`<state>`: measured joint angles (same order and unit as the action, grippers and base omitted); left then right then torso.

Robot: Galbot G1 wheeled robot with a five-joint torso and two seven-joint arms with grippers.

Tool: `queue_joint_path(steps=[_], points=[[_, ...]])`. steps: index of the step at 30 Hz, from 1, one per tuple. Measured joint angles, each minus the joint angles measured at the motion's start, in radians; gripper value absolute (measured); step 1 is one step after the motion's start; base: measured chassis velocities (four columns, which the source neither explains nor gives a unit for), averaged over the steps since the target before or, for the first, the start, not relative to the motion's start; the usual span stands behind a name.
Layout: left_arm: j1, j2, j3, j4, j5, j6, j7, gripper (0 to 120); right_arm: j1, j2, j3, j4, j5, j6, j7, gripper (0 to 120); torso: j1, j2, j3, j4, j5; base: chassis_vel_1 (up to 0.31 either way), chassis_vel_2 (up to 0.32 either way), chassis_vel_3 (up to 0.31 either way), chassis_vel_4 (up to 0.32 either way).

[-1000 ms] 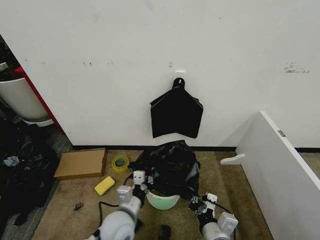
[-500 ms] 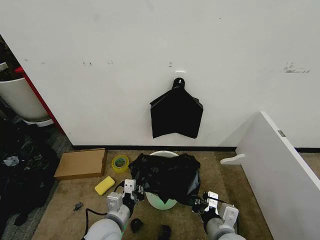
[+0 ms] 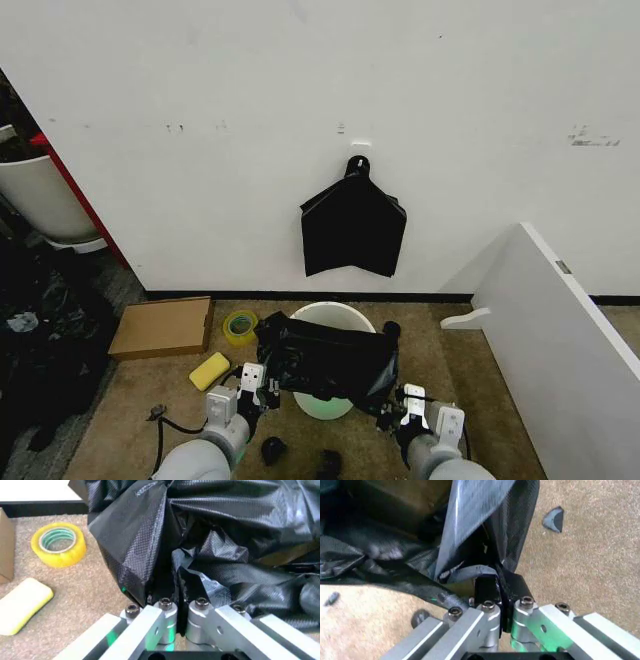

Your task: Place the garbage bag over the trash bin.

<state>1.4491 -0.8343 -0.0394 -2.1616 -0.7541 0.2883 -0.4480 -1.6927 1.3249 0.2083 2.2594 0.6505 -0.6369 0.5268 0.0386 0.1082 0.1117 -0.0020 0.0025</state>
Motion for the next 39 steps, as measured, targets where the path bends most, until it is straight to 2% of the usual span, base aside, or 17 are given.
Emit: queue_joint_path(steps=[5, 14, 21, 28, 38, 39], points=[[0.009, 0.021, -0.01, 0.006, 0.013, 0.003, 0.01, 0, 0.025, -0.007, -0.008, -0.048, -0.024, 0.002, -0.01, 0, 0.0, 0.0, 0.0, 0.0001, 0.0002, 0.0, 0.0, 0.0, 0.0], [-0.034, 0.031, 0.015, 0.078, 0.04, 0.049, 0.012, 0, 0.106, -0.006, -0.022, -0.123, -0.031, -0.011, 0.001, 0, 0.0, 0.0, 0.0, 0.0001, 0.0, 0.0, 0.0, 0.0, 0.0], [-0.073, 0.015, 0.045, 0.13, 0.101, 0.058, 0.012, 0, 0.121, -0.007, -0.033, -0.154, -0.061, -0.014, 0.001, 0, 0.0, 0.0, 0.0, 0.0, 0.0, 0.0, 0.0, 0.0, 0.0], [-0.103, -0.047, 0.049, 0.216, 0.168, 0.041, -0.028, 0, 0.165, -0.003, -0.055, -0.23, -0.142, 0.034, -0.012, 0, 0.0, 0.0, 0.0, 0.0001, 0.0001, 0.0, 0.0, 0.0, 0.0], [-0.095, -0.06, 0.045, 0.219, 0.17, 0.009, -0.03, 0, 0.164, 0.001, -0.058, -0.255, -0.18, 0.092, -0.024, 0, 0.0, 0.0, 0.0, 0.0002, 0.0001, 0.0, 0.0, 0.0, 0.0], [-0.087, -0.06, 0.036, 0.205, 0.167, 0.003, -0.03, 3, 0.146, -0.005, -0.06, -0.243, -0.194, 0.107, -0.032, 3, 0.0, 0.0, 0.0, 0.0001, 0.0002, 0.0, 0.0, 0.0, 0.0]])
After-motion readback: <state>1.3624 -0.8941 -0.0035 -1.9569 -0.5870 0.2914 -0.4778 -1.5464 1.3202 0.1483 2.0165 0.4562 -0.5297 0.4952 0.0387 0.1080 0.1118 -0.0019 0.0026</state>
